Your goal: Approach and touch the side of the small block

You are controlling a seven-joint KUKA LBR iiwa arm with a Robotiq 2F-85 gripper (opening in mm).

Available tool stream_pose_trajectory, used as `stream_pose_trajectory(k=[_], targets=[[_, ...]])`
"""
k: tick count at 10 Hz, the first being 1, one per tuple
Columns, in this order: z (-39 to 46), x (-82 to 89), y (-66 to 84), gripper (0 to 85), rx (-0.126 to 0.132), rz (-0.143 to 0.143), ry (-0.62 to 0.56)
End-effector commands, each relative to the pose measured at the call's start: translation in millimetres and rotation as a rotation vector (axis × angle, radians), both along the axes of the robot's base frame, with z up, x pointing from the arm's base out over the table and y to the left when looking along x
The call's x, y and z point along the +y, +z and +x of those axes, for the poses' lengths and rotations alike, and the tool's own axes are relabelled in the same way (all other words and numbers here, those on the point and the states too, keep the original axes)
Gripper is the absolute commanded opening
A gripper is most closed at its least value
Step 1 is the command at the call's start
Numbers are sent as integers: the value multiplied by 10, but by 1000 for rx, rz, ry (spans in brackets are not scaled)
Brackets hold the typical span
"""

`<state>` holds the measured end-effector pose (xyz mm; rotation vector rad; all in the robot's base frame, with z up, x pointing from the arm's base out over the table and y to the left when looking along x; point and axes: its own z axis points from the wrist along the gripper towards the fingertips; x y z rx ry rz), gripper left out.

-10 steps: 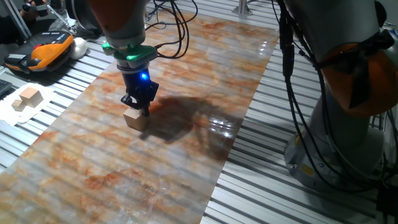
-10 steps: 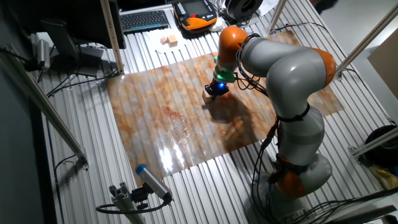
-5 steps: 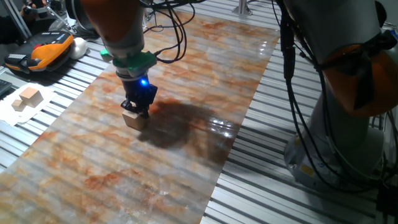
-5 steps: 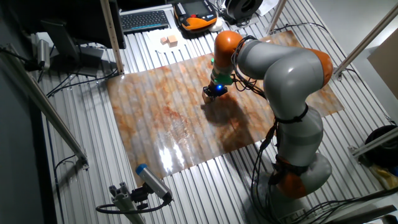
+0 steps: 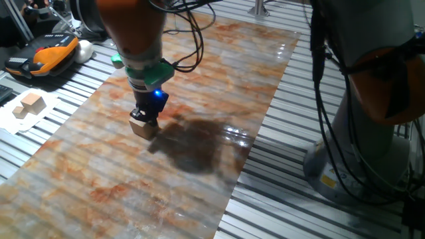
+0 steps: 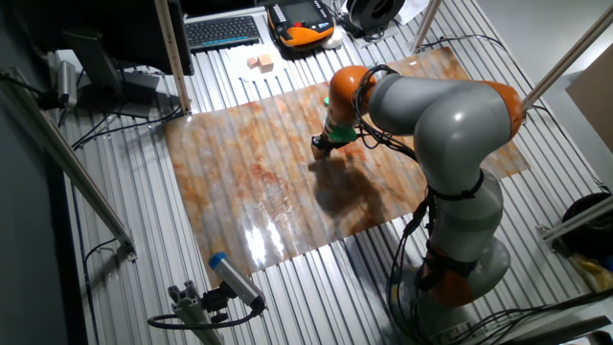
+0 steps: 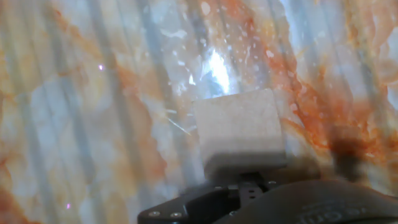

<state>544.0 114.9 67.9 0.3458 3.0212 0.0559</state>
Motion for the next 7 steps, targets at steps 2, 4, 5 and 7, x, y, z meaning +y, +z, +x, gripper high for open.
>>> stream_pose_trajectory(k=[2,4,5,7], targets=[[32,1,24,0,9,7,-2],[77,-22,55,0,25,21,3],[118,-43,82,0,33,26,7],[155,-67,110,0,43,32,13]])
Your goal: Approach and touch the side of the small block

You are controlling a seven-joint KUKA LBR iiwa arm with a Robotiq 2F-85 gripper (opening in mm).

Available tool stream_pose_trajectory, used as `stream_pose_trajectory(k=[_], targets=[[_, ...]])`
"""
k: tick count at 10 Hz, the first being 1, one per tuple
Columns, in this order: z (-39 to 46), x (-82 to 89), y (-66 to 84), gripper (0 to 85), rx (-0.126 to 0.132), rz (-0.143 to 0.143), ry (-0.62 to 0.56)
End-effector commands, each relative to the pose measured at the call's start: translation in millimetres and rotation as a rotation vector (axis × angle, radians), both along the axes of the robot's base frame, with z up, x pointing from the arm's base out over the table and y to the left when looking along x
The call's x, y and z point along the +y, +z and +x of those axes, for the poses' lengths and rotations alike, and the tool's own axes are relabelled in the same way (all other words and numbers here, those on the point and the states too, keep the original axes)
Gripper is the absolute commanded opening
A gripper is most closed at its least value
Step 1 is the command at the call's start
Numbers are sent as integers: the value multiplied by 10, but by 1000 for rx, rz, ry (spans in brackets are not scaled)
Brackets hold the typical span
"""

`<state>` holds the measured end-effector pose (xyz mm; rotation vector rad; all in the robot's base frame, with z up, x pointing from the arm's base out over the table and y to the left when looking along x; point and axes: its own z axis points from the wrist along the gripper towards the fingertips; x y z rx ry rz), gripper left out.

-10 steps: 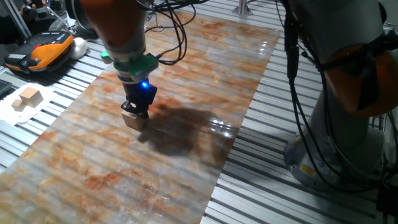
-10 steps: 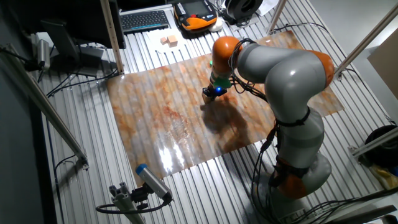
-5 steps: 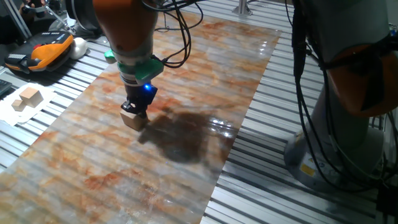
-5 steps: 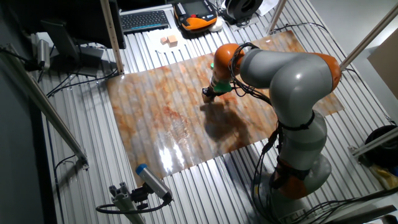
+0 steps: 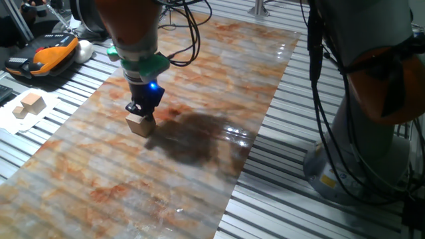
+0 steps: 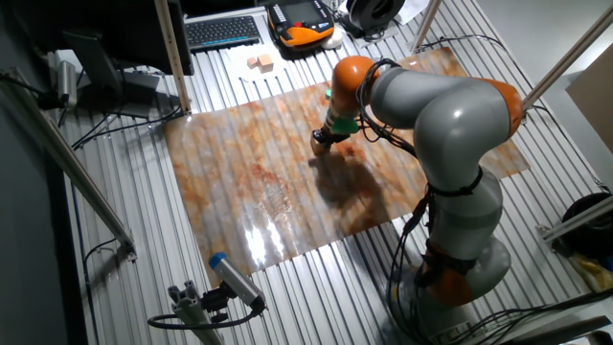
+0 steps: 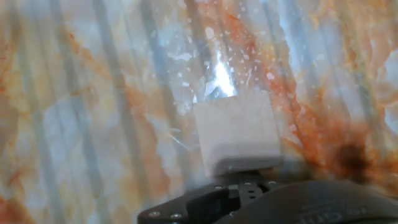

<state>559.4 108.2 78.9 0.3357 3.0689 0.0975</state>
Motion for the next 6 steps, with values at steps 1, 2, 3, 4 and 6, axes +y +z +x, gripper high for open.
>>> stream_pose_trajectory(k=[1,2,3,4,6], targets=[[-13,8,6,0,9,1,1],[-42,28,7,0,30,6,-6],[-63,39,15,0,71,15,-7],[-77,36,51,0,104,34,-6],[-105,72,162,0,108,34,-18]])
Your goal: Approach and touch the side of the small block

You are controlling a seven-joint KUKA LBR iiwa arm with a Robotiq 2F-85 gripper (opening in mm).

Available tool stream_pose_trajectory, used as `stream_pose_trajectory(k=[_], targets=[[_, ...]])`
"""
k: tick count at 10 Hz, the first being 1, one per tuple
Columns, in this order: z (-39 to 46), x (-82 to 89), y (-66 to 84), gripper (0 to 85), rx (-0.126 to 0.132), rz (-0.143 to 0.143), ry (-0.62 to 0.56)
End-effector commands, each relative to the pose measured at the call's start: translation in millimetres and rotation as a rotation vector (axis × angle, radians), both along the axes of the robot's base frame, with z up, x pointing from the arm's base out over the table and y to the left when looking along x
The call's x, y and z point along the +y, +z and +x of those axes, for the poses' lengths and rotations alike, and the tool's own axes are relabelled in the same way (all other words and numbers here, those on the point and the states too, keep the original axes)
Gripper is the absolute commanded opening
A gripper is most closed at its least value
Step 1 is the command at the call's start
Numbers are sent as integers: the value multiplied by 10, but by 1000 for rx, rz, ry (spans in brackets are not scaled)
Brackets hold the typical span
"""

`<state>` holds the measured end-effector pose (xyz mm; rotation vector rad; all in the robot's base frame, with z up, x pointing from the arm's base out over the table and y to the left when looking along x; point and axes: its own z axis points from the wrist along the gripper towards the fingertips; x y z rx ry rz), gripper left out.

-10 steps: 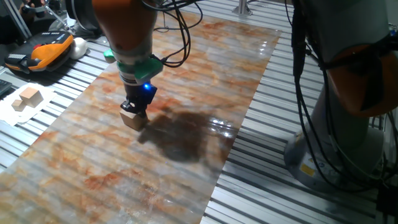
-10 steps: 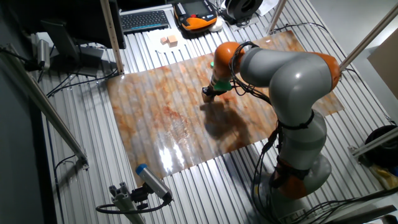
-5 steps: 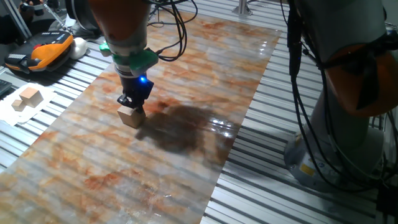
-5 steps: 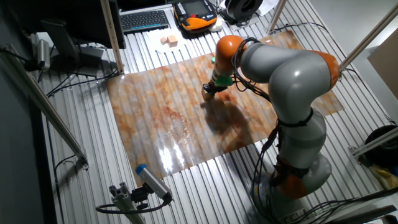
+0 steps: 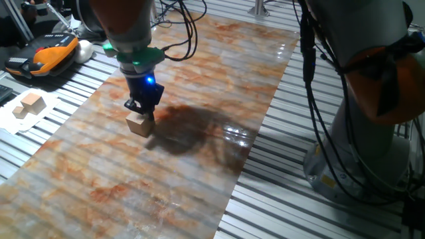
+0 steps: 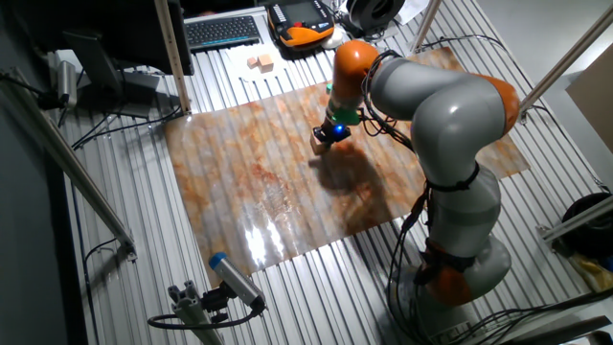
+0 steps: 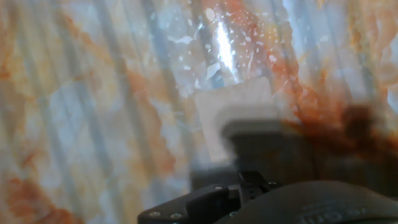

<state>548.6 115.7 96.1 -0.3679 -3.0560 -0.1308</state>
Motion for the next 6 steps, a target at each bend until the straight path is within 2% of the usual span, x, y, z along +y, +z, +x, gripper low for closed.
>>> stream_pose_trajectory(k=[1,2,3,5,6], targets=[[-13,31,72,0,21,19,-12],[-38,83,162,0,45,51,-35],[-65,139,250,0,49,55,-44],[-81,281,435,0,44,28,-61],[-64,310,502,0,50,28,-69]])
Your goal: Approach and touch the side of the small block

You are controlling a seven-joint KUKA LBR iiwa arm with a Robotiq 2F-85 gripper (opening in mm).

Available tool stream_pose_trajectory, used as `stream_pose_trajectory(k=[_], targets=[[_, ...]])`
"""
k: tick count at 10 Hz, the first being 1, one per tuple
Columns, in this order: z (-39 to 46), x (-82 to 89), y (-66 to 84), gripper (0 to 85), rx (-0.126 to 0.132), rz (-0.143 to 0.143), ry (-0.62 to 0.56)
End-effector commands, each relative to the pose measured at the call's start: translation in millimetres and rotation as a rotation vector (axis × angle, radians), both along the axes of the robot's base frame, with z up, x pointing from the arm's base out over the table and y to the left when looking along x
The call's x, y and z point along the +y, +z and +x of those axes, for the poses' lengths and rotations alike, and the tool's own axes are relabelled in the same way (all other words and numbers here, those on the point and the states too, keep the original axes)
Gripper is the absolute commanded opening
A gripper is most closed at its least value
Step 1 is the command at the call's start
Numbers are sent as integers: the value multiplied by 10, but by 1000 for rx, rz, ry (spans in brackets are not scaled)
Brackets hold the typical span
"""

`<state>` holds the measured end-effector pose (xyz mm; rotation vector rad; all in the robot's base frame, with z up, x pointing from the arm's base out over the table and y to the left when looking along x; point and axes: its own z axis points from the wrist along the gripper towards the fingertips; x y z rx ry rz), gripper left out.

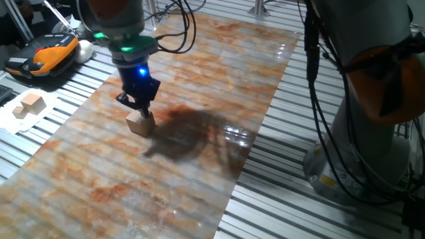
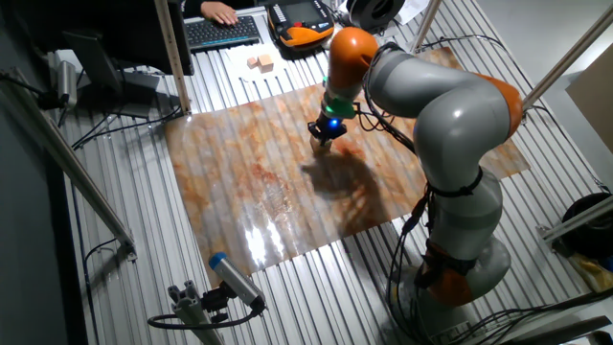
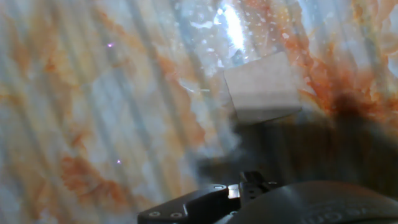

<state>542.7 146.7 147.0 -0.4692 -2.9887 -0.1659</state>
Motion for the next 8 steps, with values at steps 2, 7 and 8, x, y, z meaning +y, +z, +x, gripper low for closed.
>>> stream_pose_trajectory(k=[2,7,8], targets=[[12,-7,18,0,8,9,-3],[51,-14,7,0,19,23,-7],[56,-11,3,0,19,19,-4]])
